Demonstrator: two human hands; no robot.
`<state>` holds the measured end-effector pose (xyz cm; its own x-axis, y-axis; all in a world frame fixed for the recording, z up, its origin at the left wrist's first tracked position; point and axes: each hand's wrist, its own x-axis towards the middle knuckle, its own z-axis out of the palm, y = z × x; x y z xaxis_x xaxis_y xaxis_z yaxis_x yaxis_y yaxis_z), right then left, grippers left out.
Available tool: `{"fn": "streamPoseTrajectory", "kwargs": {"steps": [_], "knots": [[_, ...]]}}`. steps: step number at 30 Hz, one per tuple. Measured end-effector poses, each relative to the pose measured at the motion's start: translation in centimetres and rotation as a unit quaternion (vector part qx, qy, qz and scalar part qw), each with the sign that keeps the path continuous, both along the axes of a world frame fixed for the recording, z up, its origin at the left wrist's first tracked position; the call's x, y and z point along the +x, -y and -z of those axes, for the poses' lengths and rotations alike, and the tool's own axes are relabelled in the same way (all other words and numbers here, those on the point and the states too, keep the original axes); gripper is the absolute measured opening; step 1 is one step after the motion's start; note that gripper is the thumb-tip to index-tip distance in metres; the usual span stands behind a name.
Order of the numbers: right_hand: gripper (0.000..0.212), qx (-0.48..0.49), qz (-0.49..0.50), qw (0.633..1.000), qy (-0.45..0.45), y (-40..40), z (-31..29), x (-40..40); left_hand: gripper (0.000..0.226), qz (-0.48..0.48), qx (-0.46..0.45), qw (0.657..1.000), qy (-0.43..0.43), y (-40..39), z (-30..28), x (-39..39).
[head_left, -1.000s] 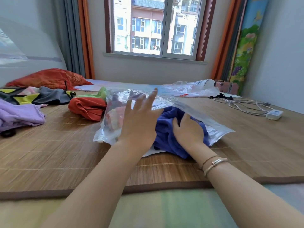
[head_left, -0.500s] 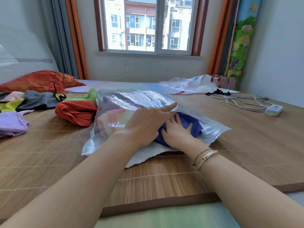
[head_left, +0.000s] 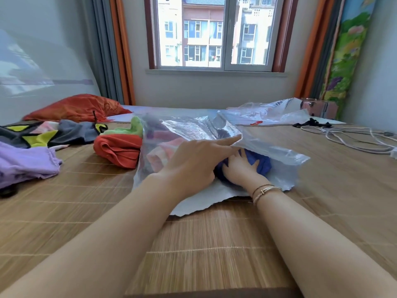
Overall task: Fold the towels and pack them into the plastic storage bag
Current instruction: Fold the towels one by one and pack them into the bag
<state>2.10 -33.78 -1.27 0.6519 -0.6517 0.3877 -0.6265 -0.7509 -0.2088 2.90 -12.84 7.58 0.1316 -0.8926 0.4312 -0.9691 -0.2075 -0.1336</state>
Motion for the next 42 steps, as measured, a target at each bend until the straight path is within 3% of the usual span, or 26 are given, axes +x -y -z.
{"fn": "streamPoseTrajectory", "kwargs": {"steps": [2,5,7,13,16,21,25,28,31,35,42], "knots": [[0.070,0.034,-0.084,0.996,0.027,-0.7,0.0,-2.2,0.087,-0.002,-0.008,1.000,-0.015,0.4,0.7,0.5],[0.080,0.047,-0.118,0.992,0.012,-2.3,-0.1,-6.4,0.086,0.007,0.010,0.999,-0.035,0.9,2.2,0.8],[0.073,0.001,-0.114,0.993,-0.011,-3.5,0.0,-8.8,0.083,0.004,0.005,0.999,-0.043,0.8,3.2,0.5],[0.030,-0.075,-0.157,0.983,0.052,-8.3,-0.6,-11.9,0.068,-0.065,0.000,0.996,-0.054,-2.5,4.6,-0.7],[0.018,-0.089,-0.186,0.974,0.098,-11.9,-0.8,-11.8,0.055,-0.070,-0.068,0.991,-0.096,-5.8,5.4,-0.7],[0.013,-0.097,-0.243,0.957,0.127,-19.0,-0.7,-9.4,0.045,-0.096,-0.252,0.937,-0.224,-13.1,7.4,-0.1],[0.010,-0.081,-0.312,0.940,0.113,-24.9,-1.1,-5.8,0.047,-0.183,-0.299,0.909,-0.226,-19.0,8.7,2.7],[0.014,-0.018,-0.344,0.934,0.097,-28.4,-1.2,-1.7,0.049,-0.235,-0.323,0.883,-0.248,-22.7,9.7,5.3],[0.024,0.035,-0.342,0.936,0.069,-30.2,-0.7,3.1,0.050,-0.259,-0.344,0.859,-0.278,-24.7,10.3,7.7],[0.037,0.075,-0.270,0.960,0.003,-29.7,-0.2,9.8,0.045,-0.269,-0.360,0.829,-0.333,-25.4,11.0,10.7],[0.038,0.149,-0.151,0.977,0.002,-25.3,-0.2,18.5,0.040,-0.286,-0.330,0.800,-0.412,-25.0,11.2,14.9]]}}
